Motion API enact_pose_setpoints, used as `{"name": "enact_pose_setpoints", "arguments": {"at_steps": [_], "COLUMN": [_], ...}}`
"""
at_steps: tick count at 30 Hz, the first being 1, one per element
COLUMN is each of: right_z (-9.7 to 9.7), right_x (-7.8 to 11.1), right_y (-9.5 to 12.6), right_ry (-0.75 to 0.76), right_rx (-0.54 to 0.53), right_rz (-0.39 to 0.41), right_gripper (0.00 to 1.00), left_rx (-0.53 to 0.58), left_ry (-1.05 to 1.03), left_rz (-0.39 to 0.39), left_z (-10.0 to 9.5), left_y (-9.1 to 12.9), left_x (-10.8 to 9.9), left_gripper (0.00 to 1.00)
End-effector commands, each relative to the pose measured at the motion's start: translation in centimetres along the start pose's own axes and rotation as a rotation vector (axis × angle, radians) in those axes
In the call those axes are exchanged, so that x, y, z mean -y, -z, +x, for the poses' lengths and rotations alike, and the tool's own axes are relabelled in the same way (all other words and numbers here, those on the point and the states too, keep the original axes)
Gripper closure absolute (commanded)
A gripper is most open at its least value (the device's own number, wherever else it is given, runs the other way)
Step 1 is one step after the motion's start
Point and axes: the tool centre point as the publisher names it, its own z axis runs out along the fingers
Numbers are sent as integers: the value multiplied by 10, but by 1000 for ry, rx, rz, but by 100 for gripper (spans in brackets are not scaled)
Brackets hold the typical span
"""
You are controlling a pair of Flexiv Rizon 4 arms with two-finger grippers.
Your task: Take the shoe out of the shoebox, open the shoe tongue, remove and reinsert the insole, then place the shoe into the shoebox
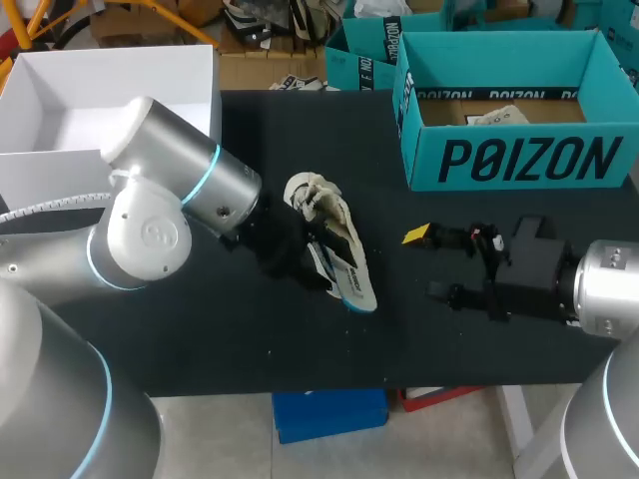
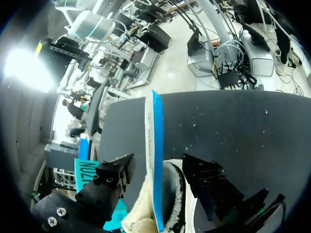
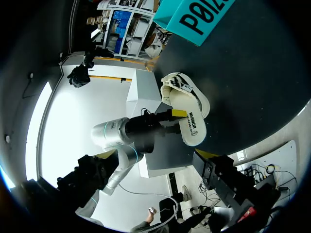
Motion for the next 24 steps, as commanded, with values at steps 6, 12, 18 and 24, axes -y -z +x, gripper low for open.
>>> {"name": "enact_pose_setpoints", "arguments": {"at_steps": [6, 12, 18, 24], "right_z": [0, 0, 0, 0], "right_x": [0, 0, 0, 0], "right_y": [0, 0, 0, 0], "right_ry": [0, 0, 0, 0], "right_rx": [1, 1, 1, 1], "right_rz": [-1, -1, -1, -1], "right_gripper": [0, 0, 0, 0], "left_rx": [-45, -98, -139, -157], "left_ry": [-23, -33, -34, -27], "left_rz": [-80, -117, -133, -145], "left_z": [-7, -4, 2, 6], "left_y": [35, 35, 26, 21], "left_x": [-17, -24, -29, -35], "left_gripper": [29, 51, 49, 51]}}
